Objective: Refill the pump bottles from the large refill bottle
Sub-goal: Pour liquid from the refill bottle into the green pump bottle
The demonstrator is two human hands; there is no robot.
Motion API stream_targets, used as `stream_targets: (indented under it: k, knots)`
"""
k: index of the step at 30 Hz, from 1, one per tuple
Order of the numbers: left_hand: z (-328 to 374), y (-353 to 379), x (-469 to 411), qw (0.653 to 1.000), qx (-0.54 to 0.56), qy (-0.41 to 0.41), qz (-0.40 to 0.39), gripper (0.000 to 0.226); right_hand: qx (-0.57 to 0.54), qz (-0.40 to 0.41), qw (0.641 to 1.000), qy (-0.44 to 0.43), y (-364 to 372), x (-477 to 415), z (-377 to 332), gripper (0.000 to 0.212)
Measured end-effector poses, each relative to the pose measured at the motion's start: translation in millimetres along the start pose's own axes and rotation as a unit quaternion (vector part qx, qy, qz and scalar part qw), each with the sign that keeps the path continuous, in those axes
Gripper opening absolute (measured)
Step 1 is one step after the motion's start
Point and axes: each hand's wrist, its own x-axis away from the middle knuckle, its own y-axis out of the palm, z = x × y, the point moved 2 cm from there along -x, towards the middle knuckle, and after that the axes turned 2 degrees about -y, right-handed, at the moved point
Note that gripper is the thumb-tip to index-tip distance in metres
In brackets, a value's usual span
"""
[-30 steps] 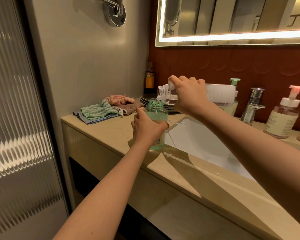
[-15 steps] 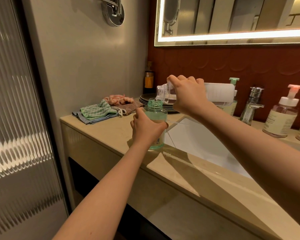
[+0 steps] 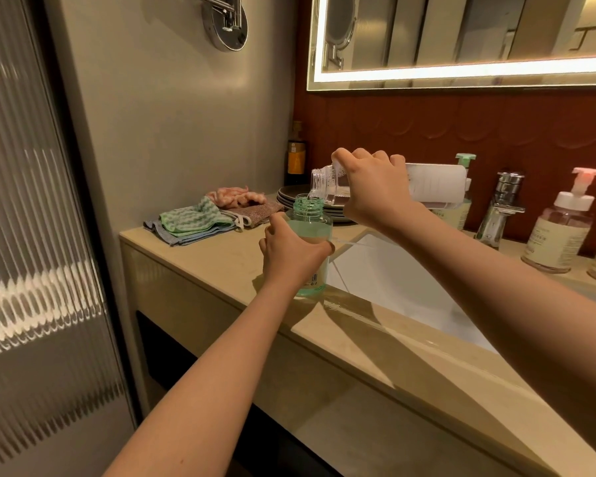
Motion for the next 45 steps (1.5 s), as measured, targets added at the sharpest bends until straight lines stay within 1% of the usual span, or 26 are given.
stream_targets:
  k: [27, 37, 45]
  knots:
    - [0.4, -0.4, -0.1, 1.0, 0.002, -0.003, 0.002, 0.072, 0.008, -0.002, 1.0, -0.002, 0.5, -1.0, -0.3, 0.065]
    - [0.1, -0.8, -0.2, 1.0, 0.004, -0.004, 0.001, 0.074, 0.005, -0.003, 1.0, -0.001, 0.1, -0.9, -0.5, 0.068]
    - [-0.6, -0.2, -0.7, 1.0, 0.005, -0.004, -0.002, 0.073, 0.009, -0.001, 1.0, -0.002, -0.4, -0.3, -1.2, 0.065]
